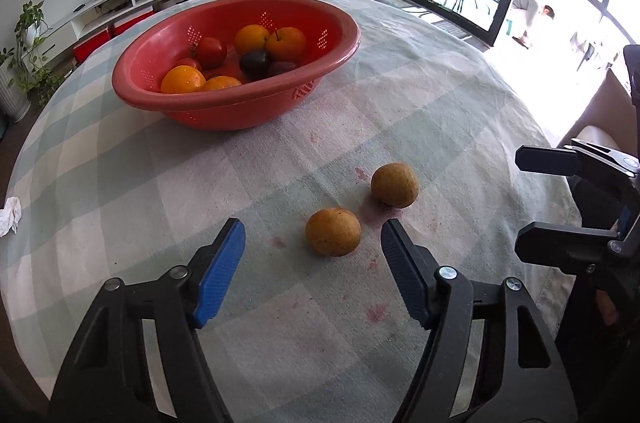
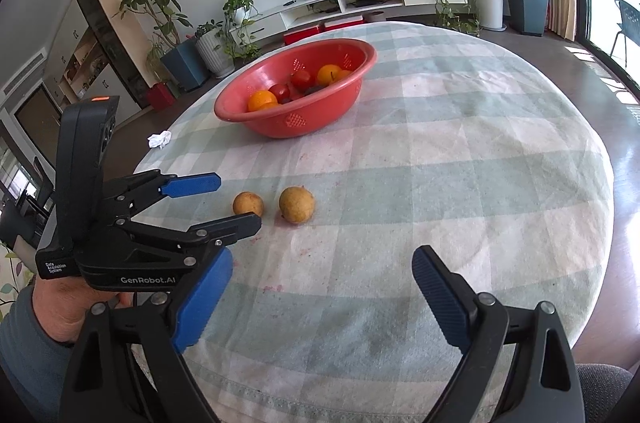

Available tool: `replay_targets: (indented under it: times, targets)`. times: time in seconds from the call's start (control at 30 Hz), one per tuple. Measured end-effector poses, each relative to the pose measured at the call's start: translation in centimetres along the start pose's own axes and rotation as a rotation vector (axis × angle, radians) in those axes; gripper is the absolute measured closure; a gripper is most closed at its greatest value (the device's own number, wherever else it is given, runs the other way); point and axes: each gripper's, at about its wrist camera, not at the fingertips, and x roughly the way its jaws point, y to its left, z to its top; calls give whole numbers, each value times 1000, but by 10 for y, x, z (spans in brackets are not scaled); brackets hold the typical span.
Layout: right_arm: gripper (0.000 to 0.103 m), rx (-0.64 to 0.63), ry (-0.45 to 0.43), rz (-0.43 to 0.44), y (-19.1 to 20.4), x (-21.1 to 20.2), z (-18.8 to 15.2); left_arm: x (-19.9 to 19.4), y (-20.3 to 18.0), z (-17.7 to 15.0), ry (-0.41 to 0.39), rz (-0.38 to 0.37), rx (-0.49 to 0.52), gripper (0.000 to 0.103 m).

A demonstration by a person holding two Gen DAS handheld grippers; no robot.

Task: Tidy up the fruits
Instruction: 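Close the left tool on the nearer brown round fruit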

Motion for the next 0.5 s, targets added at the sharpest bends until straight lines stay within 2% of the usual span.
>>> replay_targets:
  times: [0.2, 0.47, 0.5]
  targets:
    - [12, -9, 0, -1, 0, 3, 1, 7, -2, -2, 16, 2, 13, 57]
    - [16, -19, 7, 1, 1, 4, -1, 7, -6, -2, 16, 1, 33, 62]
    - [17, -20, 9, 1, 2, 5, -1, 7, -8, -2, 17, 5, 40, 69]
